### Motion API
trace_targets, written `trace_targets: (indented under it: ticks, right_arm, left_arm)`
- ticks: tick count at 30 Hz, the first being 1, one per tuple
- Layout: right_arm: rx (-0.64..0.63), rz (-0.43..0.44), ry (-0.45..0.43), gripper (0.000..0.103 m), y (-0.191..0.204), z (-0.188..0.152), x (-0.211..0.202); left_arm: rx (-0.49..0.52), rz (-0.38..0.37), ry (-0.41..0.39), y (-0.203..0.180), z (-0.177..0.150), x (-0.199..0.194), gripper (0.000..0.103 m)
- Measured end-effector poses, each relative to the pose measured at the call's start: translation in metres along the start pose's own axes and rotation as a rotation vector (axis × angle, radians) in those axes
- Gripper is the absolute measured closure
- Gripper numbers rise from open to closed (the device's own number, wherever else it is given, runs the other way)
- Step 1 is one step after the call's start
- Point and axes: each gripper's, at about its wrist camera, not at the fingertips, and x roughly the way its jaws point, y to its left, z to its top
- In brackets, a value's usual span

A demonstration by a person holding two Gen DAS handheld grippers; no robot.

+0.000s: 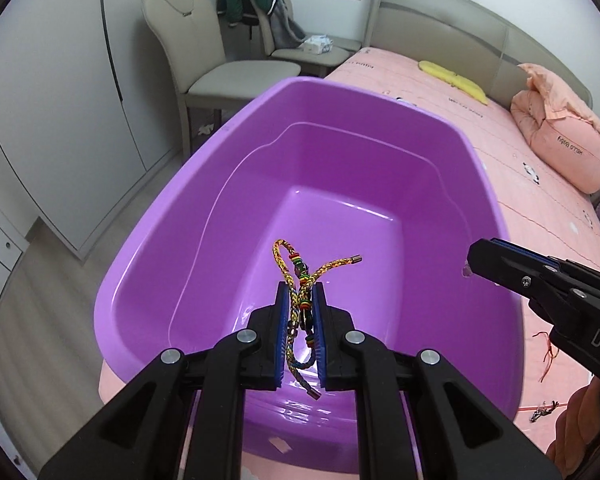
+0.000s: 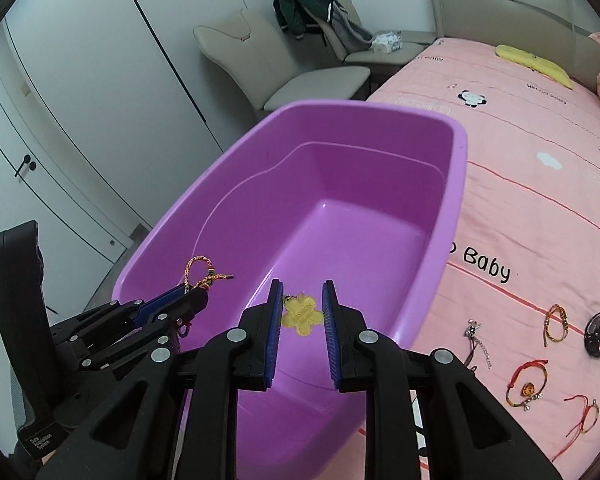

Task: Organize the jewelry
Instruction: 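Carry the braided bracelet with the left tool into the purple tub and release, then withdraw the left tool from the tub back over the beaded bracelet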

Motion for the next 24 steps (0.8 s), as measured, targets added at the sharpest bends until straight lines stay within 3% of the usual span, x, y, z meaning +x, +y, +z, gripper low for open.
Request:
trace_targets:
  ticks: [1, 3, 4, 5, 10, 24]
  right_arm:
    - [-0.006, -0.007, 0.008, 0.083, 0.001, 0.001, 0.003]
    - [-0.016, -0.023, 0.024, 0.083, 0.004, 0.002, 0.008]
    - [-0.018, -0.024, 0.027, 0.079, 0.005, 0.002, 0.009]
    - [-0.019, -0.030, 0.030, 0.068, 0.006, 0.002, 0.008]
    - [-0.012, -0.054, 0.009, 0.063, 0.002, 0.002, 0.002]
    - [0.002, -0.055, -0.026, 0.059, -0.004, -0.007, -0.027]
  left_arm:
    - [-0.003, 0.010, 0.011, 0.001, 0.000, 0.003, 0.089]
    - [-0.003, 0.036, 0.028, 0.003, 0.000, 0.006, 0.070]
    - [-0.003, 0.052, 0.028, 0.004, -0.001, 0.006, 0.049]
    - [-0.005, 0.070, 0.017, 0.006, -0.001, 0.004, 0.029]
    - [-0.012, 0.121, -0.020, 0.014, -0.003, -0.007, 0.018]
    - [-0.043, 0.132, -0.033, 0.016, -0.011, -0.032, 0.016]
